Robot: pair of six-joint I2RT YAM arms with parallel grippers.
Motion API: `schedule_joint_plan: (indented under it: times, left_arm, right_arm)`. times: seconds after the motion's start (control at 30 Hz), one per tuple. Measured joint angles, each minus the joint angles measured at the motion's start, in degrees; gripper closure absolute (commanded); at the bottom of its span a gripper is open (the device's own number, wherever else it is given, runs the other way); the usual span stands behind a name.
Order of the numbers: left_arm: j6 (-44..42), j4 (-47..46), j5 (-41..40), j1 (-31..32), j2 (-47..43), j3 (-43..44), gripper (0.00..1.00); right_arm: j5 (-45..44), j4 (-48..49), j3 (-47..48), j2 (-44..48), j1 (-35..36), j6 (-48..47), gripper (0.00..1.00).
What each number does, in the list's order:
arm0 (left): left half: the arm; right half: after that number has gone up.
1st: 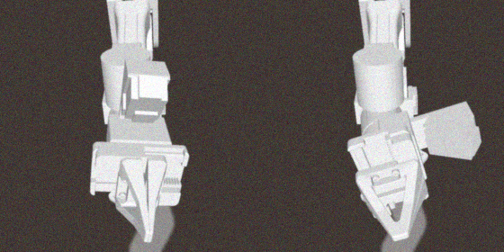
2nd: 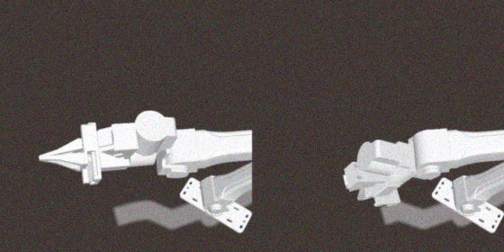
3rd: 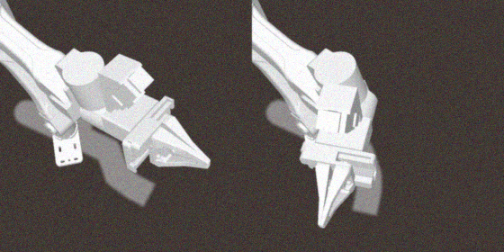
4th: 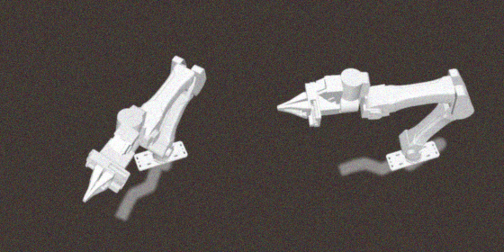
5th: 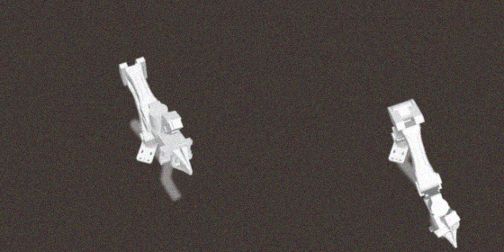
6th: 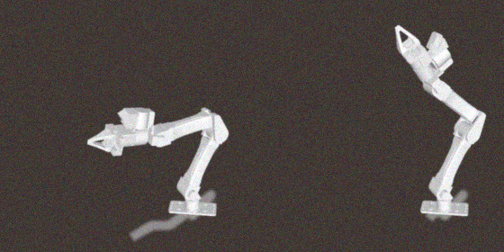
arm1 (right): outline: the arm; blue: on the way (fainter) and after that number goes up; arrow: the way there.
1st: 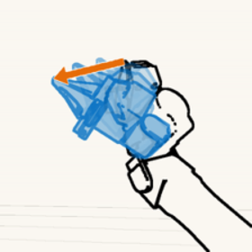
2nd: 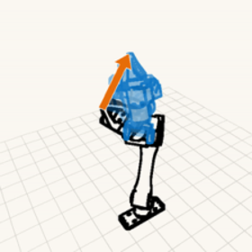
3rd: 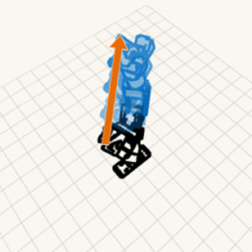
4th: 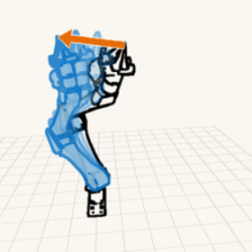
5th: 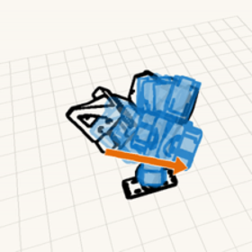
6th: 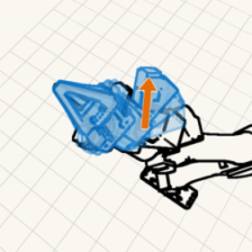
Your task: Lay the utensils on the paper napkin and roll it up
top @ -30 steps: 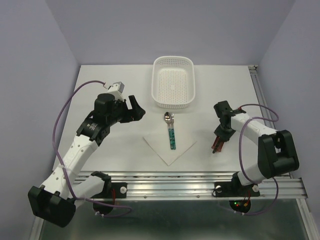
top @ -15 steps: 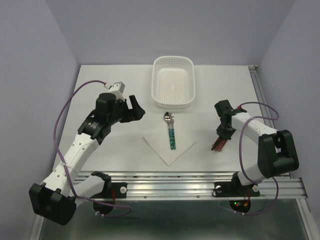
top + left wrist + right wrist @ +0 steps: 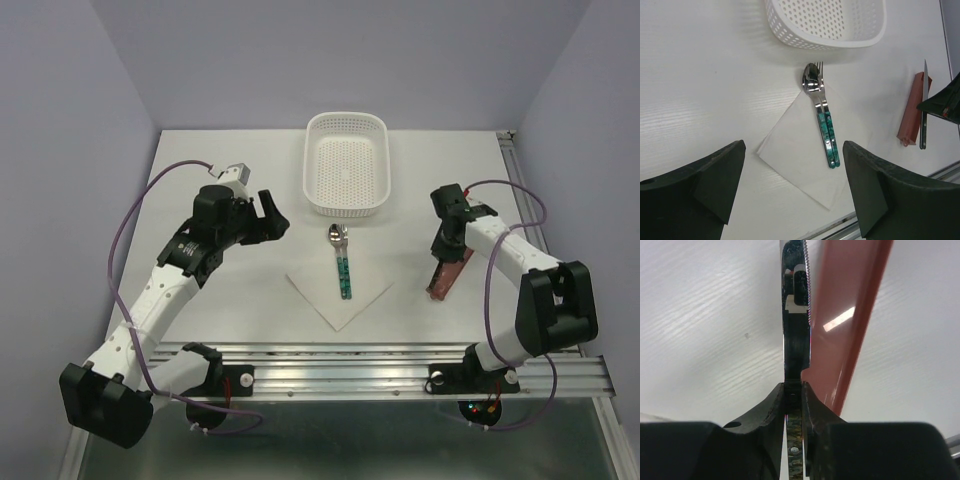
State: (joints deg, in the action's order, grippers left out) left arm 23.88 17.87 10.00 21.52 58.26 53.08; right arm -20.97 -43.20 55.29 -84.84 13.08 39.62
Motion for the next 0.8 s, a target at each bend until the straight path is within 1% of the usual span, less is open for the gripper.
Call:
schedule_joint_plan:
  times: [0.13, 0.2, 0.27, 0.37, 0.57, 0.67, 0.8]
  left_arm:
    - [0.0, 0.0, -0.4, 0.0, 0.7, 0.3, 0.10]
    - [0.0, -0.2, -0.4, 0.0, 1.5, 0.8, 0.11]
    - [0.0, -0.8, -0.1, -0.3, 2.6, 1.1, 0.11]
    - [0.4, -1.1, 0.4, -0.3, 3.8, 1.0, 0.11]
    - [1.6, -3.3, 1.1, -1.1, 3.9, -0.9, 0.12]
    - [2.1, -3.4, 1.3, -1.6, 3.9, -2.6, 0.12]
    - [2.2, -3.2, 1.2, -2.2, 3.7, -3.6, 0.12]
  right_arm:
    - [4.9, 0.8, 3.3, 0.0, 0.5, -6.4, 0.99]
    - [6.8, 1.6, 5.6, 0.0, 2.3, -9.0, 0.99]
    - [7.5, 2.3, 7.7, -0.1, 5.4, -11.0, 0.99]
    - [7.7, 3.9, 11.9, -1.8, 13.6, -12.9, 0.99]
    - [7.2, 8.0, 17.6, -10.5, 27.6, -12.3, 0.97]
    - [6.3, 9.6, 17.9, -14.3, 31.9, -10.8, 0.97]
    - [5.5, 11.3, 17.9, -17.2, 34.6, -8.6, 0.96]
